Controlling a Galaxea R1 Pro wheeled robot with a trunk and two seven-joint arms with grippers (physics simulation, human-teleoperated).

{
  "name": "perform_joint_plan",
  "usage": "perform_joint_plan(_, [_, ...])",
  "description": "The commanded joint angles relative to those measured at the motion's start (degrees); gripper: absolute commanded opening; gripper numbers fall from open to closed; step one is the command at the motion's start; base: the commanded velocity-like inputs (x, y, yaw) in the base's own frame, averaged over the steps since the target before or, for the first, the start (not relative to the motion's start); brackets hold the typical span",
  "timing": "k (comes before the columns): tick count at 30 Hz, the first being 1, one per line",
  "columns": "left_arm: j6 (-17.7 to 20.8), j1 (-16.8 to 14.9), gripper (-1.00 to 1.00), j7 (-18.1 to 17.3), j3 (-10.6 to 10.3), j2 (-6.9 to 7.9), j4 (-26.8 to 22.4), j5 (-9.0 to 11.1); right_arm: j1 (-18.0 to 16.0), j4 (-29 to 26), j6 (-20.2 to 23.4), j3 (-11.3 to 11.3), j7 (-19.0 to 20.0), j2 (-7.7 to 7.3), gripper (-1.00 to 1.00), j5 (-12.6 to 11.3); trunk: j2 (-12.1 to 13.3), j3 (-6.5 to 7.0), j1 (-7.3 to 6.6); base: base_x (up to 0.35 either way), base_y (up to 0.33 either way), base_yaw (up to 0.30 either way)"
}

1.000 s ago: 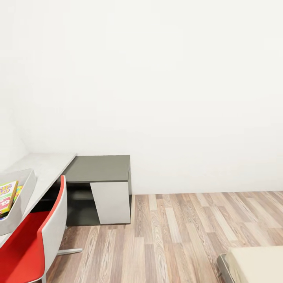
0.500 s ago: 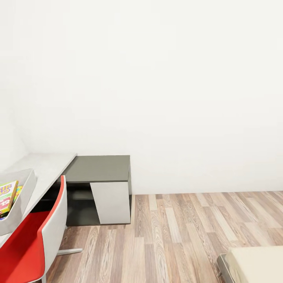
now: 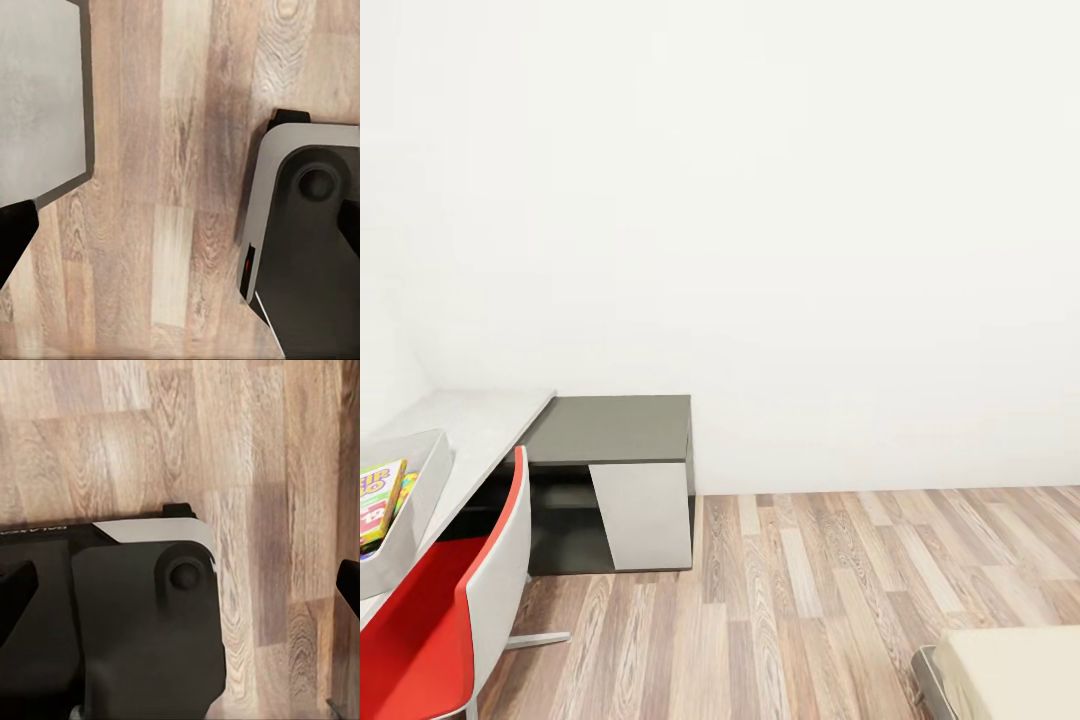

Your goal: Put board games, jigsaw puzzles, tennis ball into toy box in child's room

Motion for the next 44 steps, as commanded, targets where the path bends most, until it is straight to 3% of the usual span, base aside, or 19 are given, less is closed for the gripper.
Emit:
perform_joint_plan(1, [0.34, 0.04, 1.0, 0.02, -0.23, 0.01, 0.1, 0.59, 0.09, 0.02, -0.18, 0.48, -0.18, 0.0, 1.0, -0.55, -0.12, -0.12, 0.03, 0.0, 0.0, 0.0])
perform_joint_plan(12, [1.29, 0.99, 1.0, 0.0, -0.33, -0.56, 0.05, 0.47, 0.36, 0.02, -0.15, 0.32, -0.14, -0.08, 1.0, -1.18, -0.12, -0.12, 0.03, 0.0, 0.0, 0.0])
perform_joint_plan(19, [-0.03, 1.56, 1.0, -0.02, -0.46, -0.75, -0.3, 0.26, 0.39, 0.02, -0.23, 0.23, -0.16, -0.43, 1.0, -1.39, -0.12, -0.12, 0.03, 0.0, 0.0, 0.0])
perform_joint_plan(26, [-0.52, 1.62, 1.0, -0.06, -0.43, -4.11, -0.44, 0.15, 1.28, 0.02, -0.42, 0.12, -0.06, -0.9, 1.0, -1.4, -0.12, -0.12, 0.03, 0.0, 0.0, 0.0])
perform_joint_plan(29, [-0.55, 1.62, 1.0, -0.03, -0.47, -4.88, -0.41, 0.2, 1.57, 0.02, -0.44, 0.1, -0.04, -0.99, 1.0, -1.2, -0.12, -0.12, 0.03, 0.0, 0.0, 0.0])
perform_joint_plan(44, [-0.57, 1.63, 1.0, -0.06, -0.63, -5.3, -0.44, 0.06, 4.0, 0.02, -0.46, 0.08, -0.03, -2.53, 1.0, -0.83, -0.12, -0.12, 0.03, 0.0, 0.0, 0.0])
